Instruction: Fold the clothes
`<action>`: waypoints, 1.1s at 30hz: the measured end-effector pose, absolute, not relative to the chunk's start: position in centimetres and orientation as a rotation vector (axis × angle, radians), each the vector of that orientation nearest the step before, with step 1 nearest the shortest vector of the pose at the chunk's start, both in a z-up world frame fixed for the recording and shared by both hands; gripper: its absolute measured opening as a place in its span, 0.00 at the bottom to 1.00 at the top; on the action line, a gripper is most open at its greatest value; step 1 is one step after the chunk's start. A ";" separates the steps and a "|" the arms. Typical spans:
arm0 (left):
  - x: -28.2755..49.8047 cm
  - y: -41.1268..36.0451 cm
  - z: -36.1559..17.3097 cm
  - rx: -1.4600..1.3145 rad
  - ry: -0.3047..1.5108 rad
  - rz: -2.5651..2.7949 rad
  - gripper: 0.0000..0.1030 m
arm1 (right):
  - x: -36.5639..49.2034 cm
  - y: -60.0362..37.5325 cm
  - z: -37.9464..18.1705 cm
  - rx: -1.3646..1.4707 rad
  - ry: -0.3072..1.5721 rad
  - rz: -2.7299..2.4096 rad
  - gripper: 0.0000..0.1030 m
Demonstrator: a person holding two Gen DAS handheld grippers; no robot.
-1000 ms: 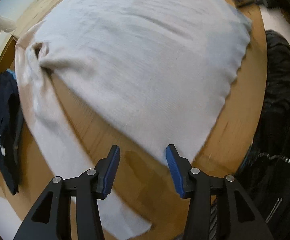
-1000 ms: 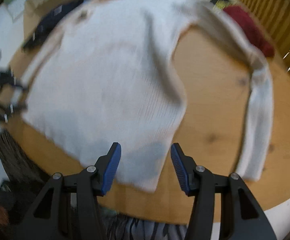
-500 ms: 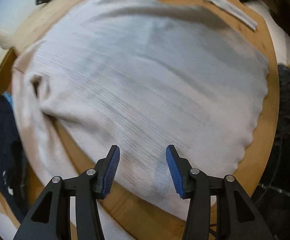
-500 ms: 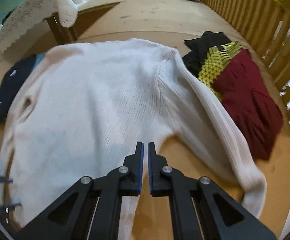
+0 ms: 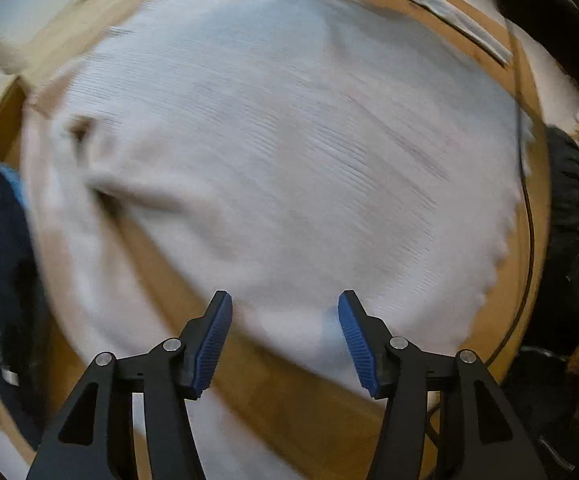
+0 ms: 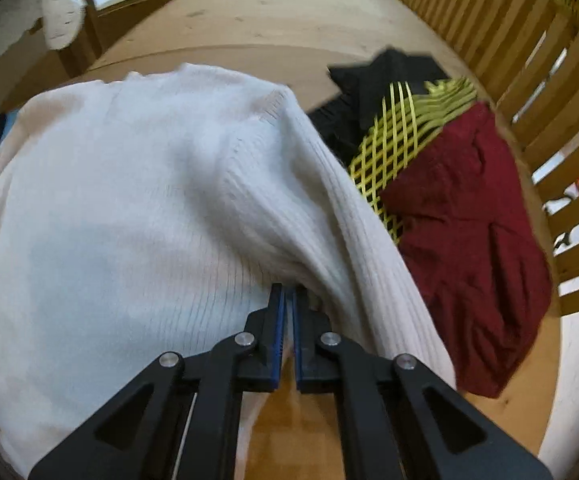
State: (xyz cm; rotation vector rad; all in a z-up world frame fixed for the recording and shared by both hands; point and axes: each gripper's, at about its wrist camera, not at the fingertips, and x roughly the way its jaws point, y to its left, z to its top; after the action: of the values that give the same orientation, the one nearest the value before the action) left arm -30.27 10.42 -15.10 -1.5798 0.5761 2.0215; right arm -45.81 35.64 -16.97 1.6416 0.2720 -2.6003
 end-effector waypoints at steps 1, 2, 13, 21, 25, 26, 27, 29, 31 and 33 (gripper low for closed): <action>-31.4 9.9 -14.4 -1.564 0.555 2.055 0.52 | -44.9 35.2 -16.4 1.618 0.276 -2.597 0.06; -32.8 9.3 -13.9 -1.551 0.543 2.102 0.52 | -44.0 34.7 -16.0 1.600 0.261 -2.579 0.06; -44.6 7.3 -16.7 -1.625 0.459 2.223 0.52 | -36.9 28.0 -18.3 1.611 0.375 -2.294 0.06; -45.4 4.6 -16.4 -1.651 0.477 2.322 0.62 | -36.5 28.9 -17.3 1.630 0.361 -2.364 0.07; -44.5 4.7 -14.1 -1.564 0.464 2.342 0.60 | -32.6 26.4 -15.0 1.521 0.307 -2.350 0.10; -44.5 4.6 -13.6 -1.544 0.439 2.349 0.60 | -31.3 25.2 -14.6 1.493 0.271 -2.303 0.10; -44.6 4.6 -13.2 -1.534 0.422 2.360 0.60 | -29.9 23.9 -14.4 1.466 0.241 -2.250 0.10; -44.8 4.2 -12.9 -1.544 0.431 2.383 0.60 | -27.0 20.6 -14.6 1.429 0.234 -2.130 0.10; -43.5 4.2 -12.3 -1.535 0.455 2.384 0.60 | -24.2 17.2 -14.9 1.395 0.237 -2.009 0.10; -40.9 4.5 -11.1 -1.521 0.456 2.367 0.60 | -21.5 14.0 -15.2 1.365 0.246 -1.903 0.10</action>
State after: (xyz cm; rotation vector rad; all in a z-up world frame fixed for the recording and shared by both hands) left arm -40.85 4.45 -11.12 -1.5214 0.4558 2.3666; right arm -21.50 14.03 -15.24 1.3654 0.2458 -1.9032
